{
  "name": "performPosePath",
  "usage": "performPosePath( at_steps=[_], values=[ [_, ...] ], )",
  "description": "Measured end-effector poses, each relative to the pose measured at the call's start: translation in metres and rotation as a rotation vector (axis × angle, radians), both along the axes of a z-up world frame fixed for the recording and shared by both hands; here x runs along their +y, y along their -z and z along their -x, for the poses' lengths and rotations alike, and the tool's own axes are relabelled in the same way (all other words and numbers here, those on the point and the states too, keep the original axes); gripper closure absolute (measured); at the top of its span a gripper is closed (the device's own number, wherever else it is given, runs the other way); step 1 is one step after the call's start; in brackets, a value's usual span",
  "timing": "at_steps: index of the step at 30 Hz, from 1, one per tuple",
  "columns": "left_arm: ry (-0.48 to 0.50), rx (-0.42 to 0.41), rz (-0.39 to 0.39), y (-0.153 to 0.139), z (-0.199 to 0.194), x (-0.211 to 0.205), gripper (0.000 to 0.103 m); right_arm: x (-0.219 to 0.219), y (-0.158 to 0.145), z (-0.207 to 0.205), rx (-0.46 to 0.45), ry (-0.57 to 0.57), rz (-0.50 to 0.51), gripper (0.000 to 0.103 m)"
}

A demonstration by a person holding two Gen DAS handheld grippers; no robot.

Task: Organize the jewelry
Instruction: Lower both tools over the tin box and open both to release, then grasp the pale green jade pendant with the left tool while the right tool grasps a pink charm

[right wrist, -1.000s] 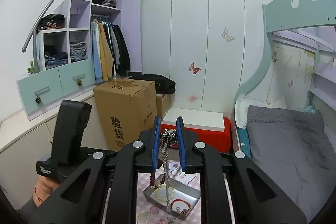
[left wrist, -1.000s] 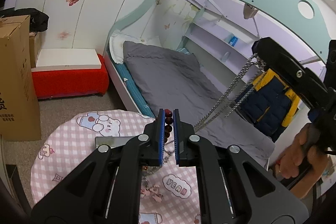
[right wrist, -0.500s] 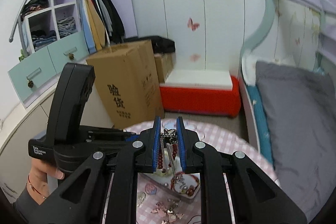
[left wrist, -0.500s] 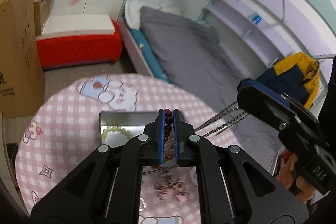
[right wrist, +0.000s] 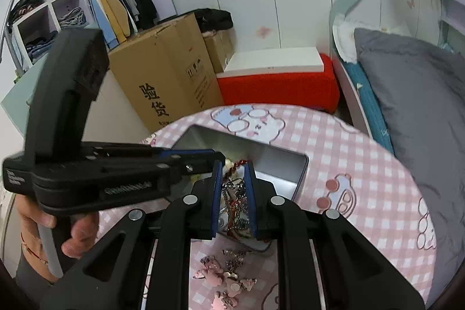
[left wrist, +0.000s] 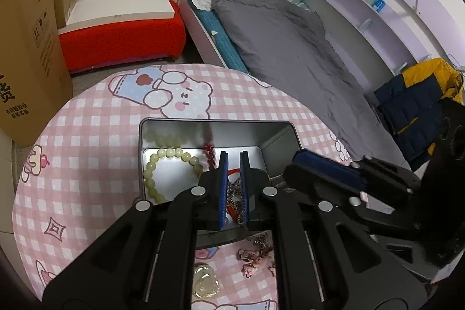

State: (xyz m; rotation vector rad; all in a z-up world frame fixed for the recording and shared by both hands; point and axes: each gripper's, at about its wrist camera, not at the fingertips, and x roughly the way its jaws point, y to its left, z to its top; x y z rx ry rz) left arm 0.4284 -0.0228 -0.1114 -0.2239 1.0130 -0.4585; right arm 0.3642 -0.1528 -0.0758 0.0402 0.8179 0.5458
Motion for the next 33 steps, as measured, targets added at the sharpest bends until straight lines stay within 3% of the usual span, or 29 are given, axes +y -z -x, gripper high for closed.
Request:
performPosePath(
  at_steps=[5, 10, 15, 16, 18, 19, 21, 25, 33],
  values=[
    [0.008, -0.001, -0.024, 0.000, 0.006, 0.000, 0.094, -0.003, 0.000, 0.005, 0.022, 0.006, -0.015, 0.085],
    [0.016, -0.023, -0.042, -0.007, 0.023, 0.001, 0.094, -0.007, -0.013, 0.017, -0.010, 0.012, -0.017, 0.078],
    [0.017, -0.063, -0.051, -0.022, 0.047, 0.005, 0.094, -0.007, -0.028, 0.036, -0.046, 0.008, -0.004, 0.078],
    [0.015, -0.075, -0.058, -0.025, 0.052, 0.006, 0.091, -0.008, -0.030, 0.042, -0.056, 0.009, 0.003, 0.078],
    [0.015, -0.100, -0.060, -0.032, 0.067, 0.009, 0.069, -0.008, -0.035, 0.055, -0.073, 0.005, 0.014, 0.077],
    [0.004, -0.117, -0.065, -0.035, 0.074, 0.011, 0.045, -0.008, -0.035, 0.058, -0.078, 0.004, 0.017, 0.077],
    [-0.024, -0.174, -0.069, -0.042, 0.090, 0.017, 0.044, -0.008, -0.035, 0.070, -0.087, 0.004, 0.026, 0.077],
    [-0.017, -0.195, -0.083, -0.043, 0.116, 0.023, 0.044, -0.007, -0.026, 0.092, -0.090, 0.005, 0.044, 0.077],
    [-0.024, -0.174, -0.106, -0.015, 0.142, 0.033, 0.044, -0.010, 0.008, 0.119, -0.040, 0.028, 0.054, 0.076]
  ],
)
